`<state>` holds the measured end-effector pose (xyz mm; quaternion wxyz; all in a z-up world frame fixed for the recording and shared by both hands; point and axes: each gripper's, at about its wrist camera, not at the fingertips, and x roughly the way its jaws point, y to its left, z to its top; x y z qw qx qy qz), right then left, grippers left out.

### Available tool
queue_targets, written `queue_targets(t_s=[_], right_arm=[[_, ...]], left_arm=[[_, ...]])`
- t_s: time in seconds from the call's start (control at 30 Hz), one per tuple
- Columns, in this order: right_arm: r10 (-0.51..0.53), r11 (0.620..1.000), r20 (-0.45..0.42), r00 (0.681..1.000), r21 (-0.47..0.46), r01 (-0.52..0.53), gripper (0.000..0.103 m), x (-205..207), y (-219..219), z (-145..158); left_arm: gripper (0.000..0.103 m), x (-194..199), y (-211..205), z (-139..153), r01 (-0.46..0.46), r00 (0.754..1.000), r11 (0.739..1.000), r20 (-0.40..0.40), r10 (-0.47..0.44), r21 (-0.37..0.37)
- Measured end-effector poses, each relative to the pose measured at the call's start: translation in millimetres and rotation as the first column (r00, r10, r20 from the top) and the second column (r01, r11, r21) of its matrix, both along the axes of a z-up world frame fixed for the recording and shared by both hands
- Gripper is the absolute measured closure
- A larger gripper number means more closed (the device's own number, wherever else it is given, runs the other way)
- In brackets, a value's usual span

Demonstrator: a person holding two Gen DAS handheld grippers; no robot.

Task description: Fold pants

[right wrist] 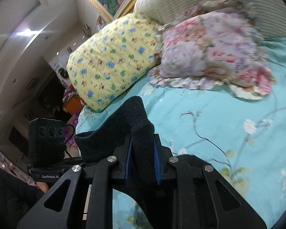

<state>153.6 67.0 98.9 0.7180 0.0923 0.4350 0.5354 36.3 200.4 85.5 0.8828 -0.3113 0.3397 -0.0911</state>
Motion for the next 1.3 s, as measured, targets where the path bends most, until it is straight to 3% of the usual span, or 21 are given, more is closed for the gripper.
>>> queue_targets(t_s=[0.3,0.67,0.93,1.3], right_arm=[[-0.146,0.987,-0.025,0.989,0.056,0.148,0.082,-9,-96,-8],[-0.273,0.957,-0.057,0.96,0.086,0.277,0.082,-20,-179,-28],[-0.318,0.942,-0.075,0.945,0.089,0.324,0.082,-26,-211,-43],[-0.407,0.911,-0.103,0.907,0.025,0.412,0.078,-32,-238,-75]], left_arm=[[0.086,26,-85,2,0.148,0.989,0.988,-0.013,-0.148,0.043],[0.086,41,-171,-7,0.273,0.962,0.954,-0.05,-0.269,0.121],[0.085,47,-203,-18,0.317,0.948,0.924,-0.077,-0.308,0.214],[0.078,58,-248,-44,0.366,0.93,0.85,-0.109,-0.352,0.378]])
